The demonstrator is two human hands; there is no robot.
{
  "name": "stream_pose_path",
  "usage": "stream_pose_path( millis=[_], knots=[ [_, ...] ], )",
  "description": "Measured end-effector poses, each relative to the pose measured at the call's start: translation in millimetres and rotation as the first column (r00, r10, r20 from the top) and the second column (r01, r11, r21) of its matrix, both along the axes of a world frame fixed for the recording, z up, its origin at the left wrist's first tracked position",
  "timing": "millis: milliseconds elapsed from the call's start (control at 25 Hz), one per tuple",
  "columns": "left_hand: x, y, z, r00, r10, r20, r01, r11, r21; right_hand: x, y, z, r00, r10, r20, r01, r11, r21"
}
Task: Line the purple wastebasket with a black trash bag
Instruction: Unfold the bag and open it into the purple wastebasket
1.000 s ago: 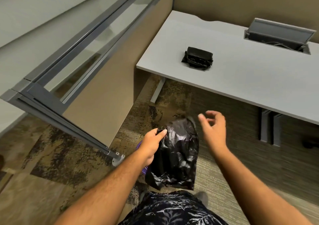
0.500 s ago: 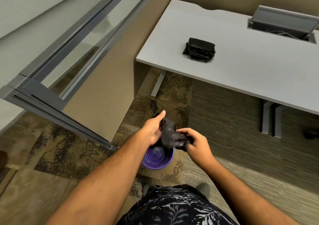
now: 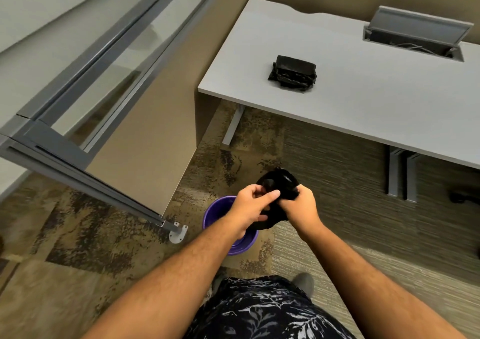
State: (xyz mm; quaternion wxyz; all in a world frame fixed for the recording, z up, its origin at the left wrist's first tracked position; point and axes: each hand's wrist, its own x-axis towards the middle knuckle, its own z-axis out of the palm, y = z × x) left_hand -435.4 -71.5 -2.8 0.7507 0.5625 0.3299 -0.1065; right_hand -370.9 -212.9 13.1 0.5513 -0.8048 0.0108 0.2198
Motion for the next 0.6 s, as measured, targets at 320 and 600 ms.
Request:
stream_pose_path(
  millis=[320, 600],
  knots=[
    [-3, 17, 7, 0.949, 0.311, 0.059, -0.297, 0.938, -0.179, 6, -25, 3, 0.889, -0.032, -0.457, 0.299, 0.798, 0.524],
    [-70, 30, -17, 0.969, 0.064, -0.239, -0.046, 0.996, 0.080, 21, -48, -4, 0.821, -0.192, -0.537, 0.492, 0.715, 0.497]
  ],
)
